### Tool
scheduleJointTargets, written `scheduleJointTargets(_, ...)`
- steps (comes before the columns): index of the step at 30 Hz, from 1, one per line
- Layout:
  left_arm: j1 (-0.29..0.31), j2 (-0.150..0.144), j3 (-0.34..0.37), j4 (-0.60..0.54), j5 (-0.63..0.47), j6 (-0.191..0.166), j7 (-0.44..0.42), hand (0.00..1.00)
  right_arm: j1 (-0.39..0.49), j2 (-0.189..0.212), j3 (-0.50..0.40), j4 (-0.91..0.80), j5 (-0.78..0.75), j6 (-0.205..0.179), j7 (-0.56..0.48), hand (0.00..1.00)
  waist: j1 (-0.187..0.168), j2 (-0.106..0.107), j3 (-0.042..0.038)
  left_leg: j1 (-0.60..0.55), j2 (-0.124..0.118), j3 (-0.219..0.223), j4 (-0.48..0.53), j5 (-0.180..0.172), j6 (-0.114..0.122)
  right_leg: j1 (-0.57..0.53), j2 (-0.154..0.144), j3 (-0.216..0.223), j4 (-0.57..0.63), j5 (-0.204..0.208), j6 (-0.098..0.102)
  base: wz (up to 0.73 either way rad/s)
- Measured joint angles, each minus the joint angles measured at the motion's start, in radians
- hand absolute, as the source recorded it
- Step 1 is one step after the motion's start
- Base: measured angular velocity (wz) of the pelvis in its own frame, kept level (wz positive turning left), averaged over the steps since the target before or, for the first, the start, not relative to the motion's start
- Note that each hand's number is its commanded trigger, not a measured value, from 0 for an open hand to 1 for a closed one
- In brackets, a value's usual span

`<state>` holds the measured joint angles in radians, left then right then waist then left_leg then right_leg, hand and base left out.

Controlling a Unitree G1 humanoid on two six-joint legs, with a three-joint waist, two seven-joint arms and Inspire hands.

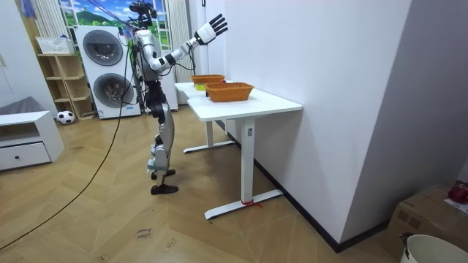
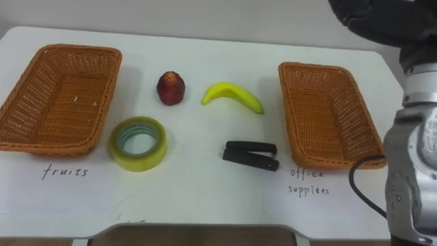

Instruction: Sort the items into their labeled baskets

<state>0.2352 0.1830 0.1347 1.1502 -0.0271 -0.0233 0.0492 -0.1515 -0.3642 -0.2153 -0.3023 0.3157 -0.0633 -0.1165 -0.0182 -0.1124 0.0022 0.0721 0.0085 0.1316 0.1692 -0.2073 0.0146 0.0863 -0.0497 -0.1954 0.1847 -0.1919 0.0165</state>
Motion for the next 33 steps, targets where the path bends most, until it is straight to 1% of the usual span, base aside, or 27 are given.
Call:
scheduleJointTargets(2,-0.007,0.003,0.000,0.005,0.000,0.002,-0.007,0.00,0.000,0.000,0.014,0.005,-0.061,0.001,0.046,0.00,0.001,0.001,0.0007,-0.003,0.000,-0.002,-0.001,0.000,0.000,-0.002,0.000,0.000,0.000,0.000,0.000,0.00)
scheduleJointTargets(5,-0.008,0.004,-0.002,0.000,0.000,0.002,-0.014,0.00,0.000,-0.004,0.037,0.013,-0.085,0.001,0.078,0.00,0.010,0.002,0.0011,-0.004,0.002,0.000,-0.001,0.000,0.000,-0.003,0.001,0.000,0.000,0.001,-0.002,0.00)
scheduleJointTargets(7,-0.009,0.004,-0.011,-0.008,0.000,0.003,-0.014,0.00,0.000,-0.005,0.053,0.016,-0.090,0.019,0.115,0.00,0.020,0.003,0.0014,-0.004,0.002,0.000,-0.001,0.000,0.000,-0.004,0.002,0.000,0.000,0.001,-0.002,0.00)
scheduleJointTargets(10,-0.009,0.004,-0.020,-0.013,0.001,0.003,-0.014,0.00,0.000,-0.005,0.068,0.016,-0.090,0.034,0.155,0.00,0.026,0.003,0.0012,-0.004,0.002,0.000,-0.001,0.000,0.000,-0.004,0.002,0.000,0.000,0.001,-0.002,0.00)
scheduleJointTargets(17,-0.014,0.007,-0.019,-0.015,0.001,0.003,-0.026,0.00,0.000,-0.005,0.079,0.016,-0.139,0.047,0.230,0.00,0.040,0.002,0.0005,-0.005,0.001,0.000,-0.002,0.000,0.000,-0.004,0.000,-0.001,-0.002,0.001,-0.002,0.00)
scheduleJointTargets(19,-0.015,0.009,-0.021,-0.016,0.000,0.003,-0.033,0.00,0.000,-0.005,0.087,0.016,-0.157,0.057,0.241,0.00,0.045,0.001,0.0002,-0.006,0.001,0.000,-0.002,0.000,0.000,-0.004,0.000,-0.001,-0.002,0.001,-0.002,0.00)
scheduleJointTargets(21,-0.018,0.010,-0.021,-0.016,0.000,0.004,-0.033,0.00,0.000,-0.005,0.099,0.016,-0.170,0.069,0.252,0.00,0.044,0.000,0.0011,-0.006,0.001,-0.001,-0.002,0.000,0.000,-0.004,0.001,-0.001,-0.002,0.001,-0.001,0.00)
scheduleJointTargets(25,-0.033,0.015,-0.022,-0.016,0.000,0.019,-0.036,0.00,0.000,-0.006,0.124,0.019,-0.224,0.087,0.291,0.00,0.049,-0.004,0.0029,-0.008,0.001,-0.002,-0.001,0.000,0.000,-0.005,0.001,0.000,-0.002,0.002,-0.001,0.00)
scheduleJointTargets(26,-0.035,0.018,-0.022,-0.016,0.002,0.021,-0.038,0.00,0.000,-0.006,0.126,0.020,-0.250,0.088,0.306,0.00,0.051,-0.006,0.0021,-0.008,0.001,-0.003,-0.001,0.000,0.000,-0.006,0.001,-0.001,-0.002,0.002,-0.001,0.00)
scheduleJointTargets(28,-0.039,0.022,-0.022,-0.016,0.002,0.025,-0.041,0.00,0.000,-0.006,0.128,0.037,-0.255,0.088,0.329,0.00,0.053,-0.010,-0.0008,-0.007,0.001,-0.003,-0.001,0.000,0.000,-0.004,0.001,-0.001,-0.002,0.002,-0.002,0.00)
scheduleJointTargets(30,-0.041,0.026,-0.022,-0.018,0.002,0.028,-0.041,0.00,0.000,-0.006,0.130,0.059,-0.261,0.097,0.349,0.00,0.053,-0.015,-0.0025,-0.006,0.001,-0.003,0.000,0.000,0.000,-0.003,0.001,-0.001,-0.002,0.002,-0.001,0.00)
scheduleJointTargets(31,-0.040,0.028,-0.022,-0.025,0.002,0.031,-0.044,0.00,0.000,-0.006,0.131,0.064,-0.278,0.108,0.362,0.00,0.053,-0.017,-0.0021,-0.006,0.001,-0.003,0.000,0.000,0.000,-0.003,0.000,-0.001,-0.002,0.002,-0.001,0.00)
scheduleJointTargets(33,-0.042,0.028,-0.022,-0.031,0.000,0.031,-0.046,0.00,0.001,-0.006,0.135,0.075,-0.289,0.110,0.382,0.00,0.053,-0.020,0.0002,-0.005,0.001,-0.003,0.001,0.000,0.000,-0.003,0.000,0.000,-0.002,0.002,-0.001,0.00)
